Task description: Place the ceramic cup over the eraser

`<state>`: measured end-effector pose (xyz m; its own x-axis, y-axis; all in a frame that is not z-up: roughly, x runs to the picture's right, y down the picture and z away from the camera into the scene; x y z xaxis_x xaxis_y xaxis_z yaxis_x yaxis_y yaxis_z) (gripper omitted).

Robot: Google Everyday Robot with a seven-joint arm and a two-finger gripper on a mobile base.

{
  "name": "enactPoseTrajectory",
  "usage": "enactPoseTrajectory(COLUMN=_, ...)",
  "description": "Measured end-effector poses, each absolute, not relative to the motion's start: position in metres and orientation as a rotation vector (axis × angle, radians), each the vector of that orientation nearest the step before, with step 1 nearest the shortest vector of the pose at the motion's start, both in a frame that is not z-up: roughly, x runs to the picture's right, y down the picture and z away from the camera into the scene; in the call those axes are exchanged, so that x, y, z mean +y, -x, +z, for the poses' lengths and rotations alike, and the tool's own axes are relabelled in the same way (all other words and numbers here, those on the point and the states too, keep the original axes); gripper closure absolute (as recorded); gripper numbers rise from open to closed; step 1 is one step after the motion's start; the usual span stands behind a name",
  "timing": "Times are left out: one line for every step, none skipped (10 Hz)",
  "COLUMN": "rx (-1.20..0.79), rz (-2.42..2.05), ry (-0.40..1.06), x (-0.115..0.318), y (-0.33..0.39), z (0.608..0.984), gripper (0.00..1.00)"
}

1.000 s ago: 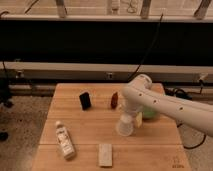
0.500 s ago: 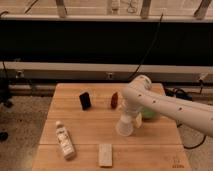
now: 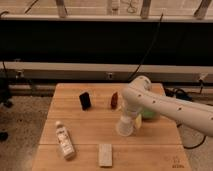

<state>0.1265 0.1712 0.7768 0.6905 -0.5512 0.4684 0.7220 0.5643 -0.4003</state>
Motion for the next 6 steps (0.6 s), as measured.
enactPoseTrajectory(rx=-0.31, rz=-0.761, ry=0.61, x=0.1726, y=-0.1263, z=0.7779, gripper=0.2)
enactPoseTrajectory(rx=-0.315, rz=-0.761, ry=0.614, x=0.1747, y=-0.1255, z=0.7797, gripper=0.2)
enactPoseTrajectory(rx=-0.32, rz=-0.762, ry=0.619, x=0.1763, y=-0.1246, z=0.7807, gripper=0.22)
enactPoseTrajectory(rx=-0.324, rz=-0.764, ry=0.622, x=0.1773, y=-0.1237, z=0.7812, gripper=0.28)
enactPoseTrajectory(rx=-0.328, rz=-0.766, ry=0.625, x=0.1779, y=-0.123, z=0.7815, gripper=0.36)
enactPoseTrajectory(rx=-0.336, rz=-0.768, ry=0.63, x=0.1786, y=-0.1223, z=0.7813, gripper=0.48)
